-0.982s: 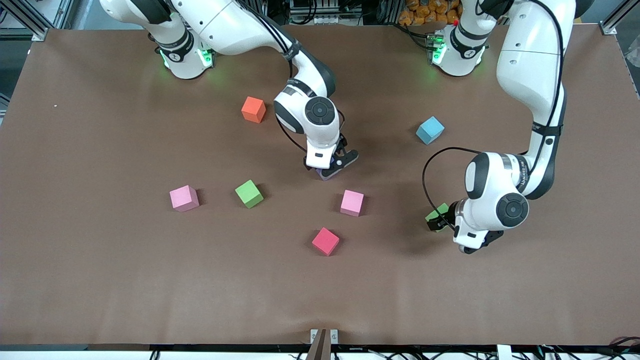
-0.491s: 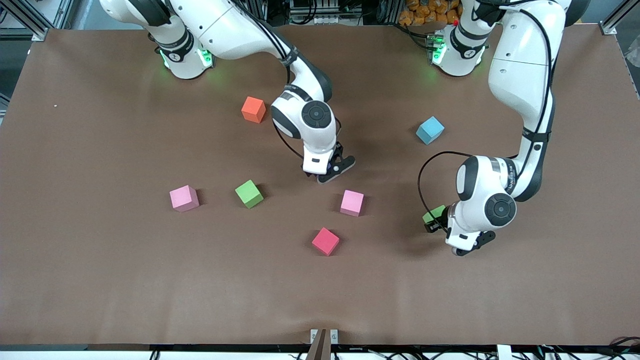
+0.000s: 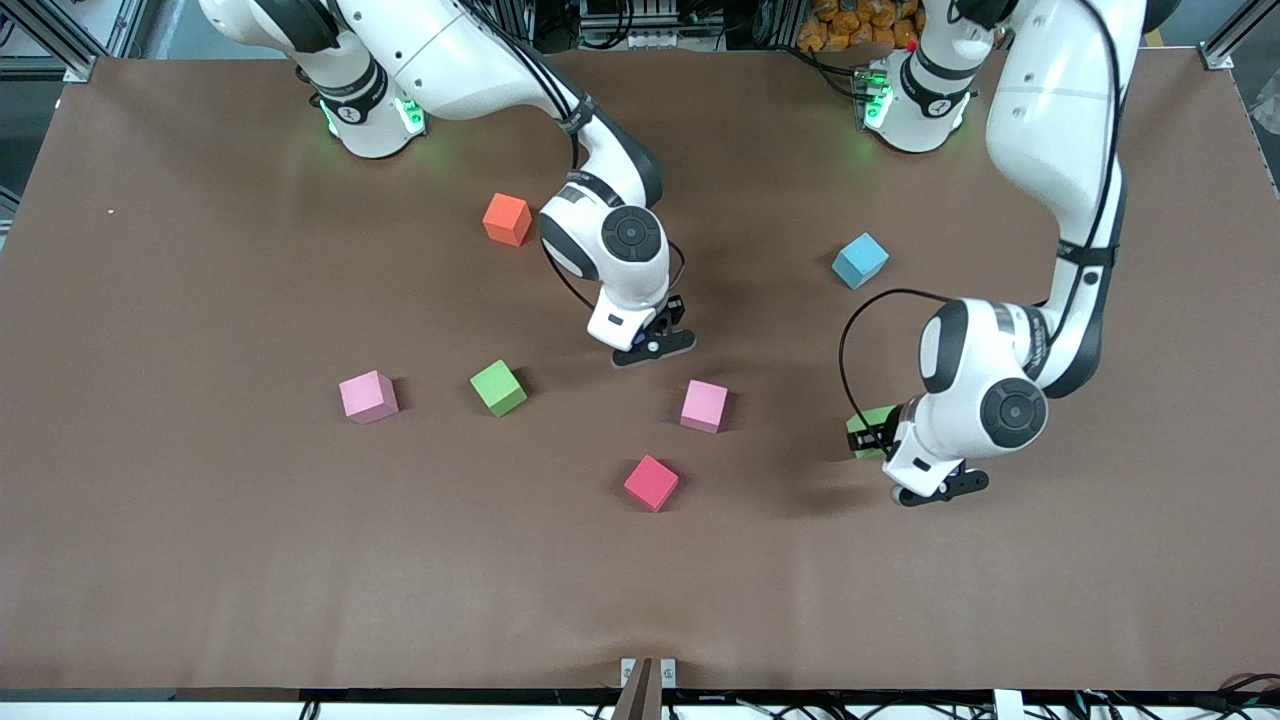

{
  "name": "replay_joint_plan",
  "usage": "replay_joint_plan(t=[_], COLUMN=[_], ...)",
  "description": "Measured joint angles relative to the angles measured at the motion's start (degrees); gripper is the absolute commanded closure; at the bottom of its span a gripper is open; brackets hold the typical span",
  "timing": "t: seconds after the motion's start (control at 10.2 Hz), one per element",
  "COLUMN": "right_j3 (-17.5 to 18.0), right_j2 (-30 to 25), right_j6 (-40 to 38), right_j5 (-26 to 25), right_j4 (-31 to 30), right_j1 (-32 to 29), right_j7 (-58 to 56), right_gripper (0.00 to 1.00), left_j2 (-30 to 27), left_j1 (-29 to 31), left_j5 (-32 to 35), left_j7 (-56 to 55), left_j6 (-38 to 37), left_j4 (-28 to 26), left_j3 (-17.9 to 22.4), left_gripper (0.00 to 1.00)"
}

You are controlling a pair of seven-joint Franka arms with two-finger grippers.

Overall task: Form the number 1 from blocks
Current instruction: 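Grasp the purple cube with the right gripper while the left gripper grasps green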

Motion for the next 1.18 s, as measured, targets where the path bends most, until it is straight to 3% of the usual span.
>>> replay_joint_plan(t=[0.39,0.69,0.79,0.88,0.98,1.18], right_j3=[1.24,1.99,2.01,2.01,2.01,1.95], right_j2=[-0.12,-0.17,-0.18,-0.18,-0.18,-0.21], right_j6=[-0.47,-0.47,-0.47,-0.49,-0.55,-0.60], right_j5=[1.81,1.83,1.83,1.83,1.83,1.83], right_j4=[0.31,0.58,0.59,0.59,0.59,0.63], right_j1=[1.12,2.10,2.48,2.69,2.73,2.72], right_j7=[10.46,13.76,14.48,14.71,14.80,15.43], right_gripper=[1.00,1.00,0.86,0.08,0.00,0.00], left_j2=[-9.03,-13.60,-14.94,-15.82,-16.17,-16.20], left_j1=[-2.31,0.03,1.25,1.69,1.72,1.75], left_j5=[0.00,0.01,0.01,0.02,0.06,0.07], left_j7=[0.40,0.57,0.68,0.74,0.74,0.74], left_j6=[-13.40,-20.54,-22.43,-23.95,-24.65,-24.86], left_j4=[0.01,-0.08,-0.20,-0.32,-0.45,-0.71], left_j3=[-2.64,-4.81,-5.89,-6.40,-6.67,-7.38], left_gripper=[1.00,1.00,1.00,1.00,1.00,1.00])
